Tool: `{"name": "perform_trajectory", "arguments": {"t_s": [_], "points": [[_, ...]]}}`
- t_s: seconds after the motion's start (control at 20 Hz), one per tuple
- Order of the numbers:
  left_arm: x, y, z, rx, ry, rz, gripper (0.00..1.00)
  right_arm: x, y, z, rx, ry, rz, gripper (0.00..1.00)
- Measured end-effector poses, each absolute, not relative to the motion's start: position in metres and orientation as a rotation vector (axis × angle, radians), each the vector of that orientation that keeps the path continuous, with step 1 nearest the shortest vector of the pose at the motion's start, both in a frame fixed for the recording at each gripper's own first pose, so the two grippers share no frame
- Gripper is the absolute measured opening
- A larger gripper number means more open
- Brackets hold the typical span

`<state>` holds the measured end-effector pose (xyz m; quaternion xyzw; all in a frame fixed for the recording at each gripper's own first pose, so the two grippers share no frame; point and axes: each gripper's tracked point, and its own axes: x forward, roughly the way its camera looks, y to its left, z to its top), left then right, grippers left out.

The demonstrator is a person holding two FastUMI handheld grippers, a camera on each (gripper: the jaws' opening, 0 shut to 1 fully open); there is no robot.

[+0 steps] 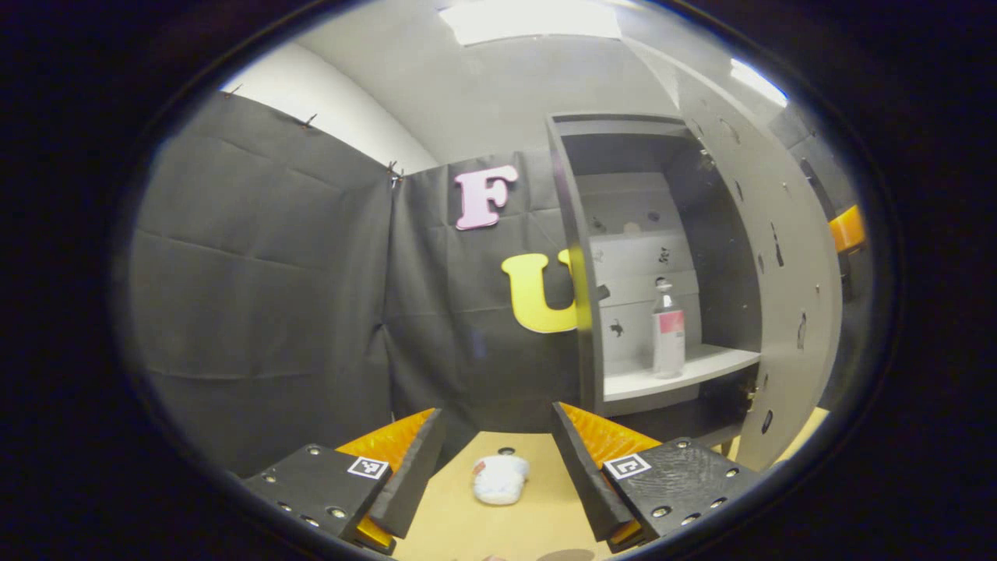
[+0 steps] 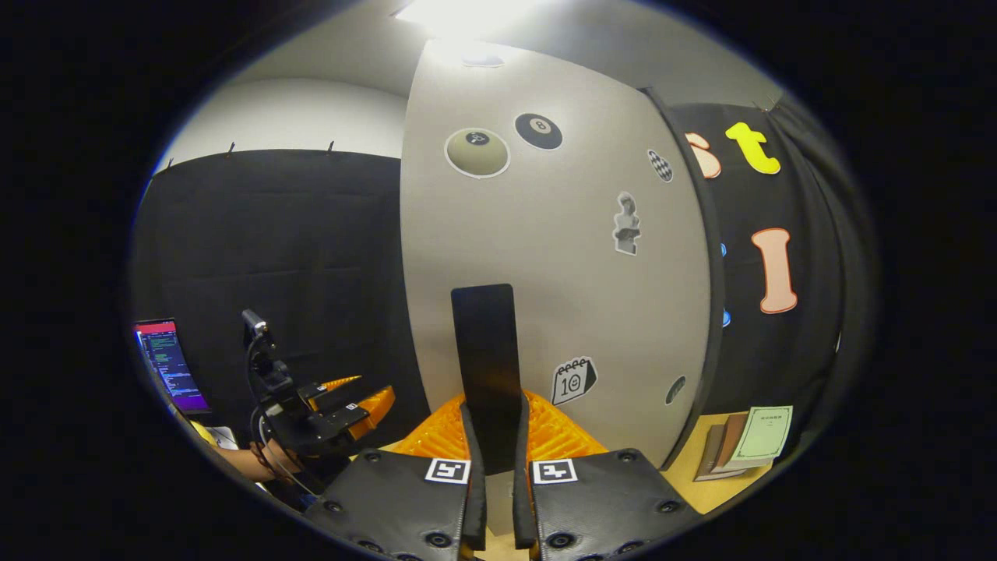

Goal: Open the cabinet door with the right hand, grasp the bottle in the cabinet with the left hand and place it on the coaster, then close the cabinet door with the right hand.

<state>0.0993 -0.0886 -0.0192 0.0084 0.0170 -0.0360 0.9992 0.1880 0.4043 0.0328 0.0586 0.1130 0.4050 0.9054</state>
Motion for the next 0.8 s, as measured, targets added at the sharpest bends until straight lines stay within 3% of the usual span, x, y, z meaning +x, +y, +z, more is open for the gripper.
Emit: {"name": "perform_trajectory", "arguments": {"t_s": [0.4,0.8], "points": [[0.089,-0.166,-0.021,-0.004,0.047,-0.156,0.83,0.182,0.36,0.036,0.105,0.216,0.765,0.14],[0.066,-0.192,-0.013,0.0,0.047,-0.156,0.84,0.2,0.325,0.034,0.108,0.184,0.632,0.14]]}}
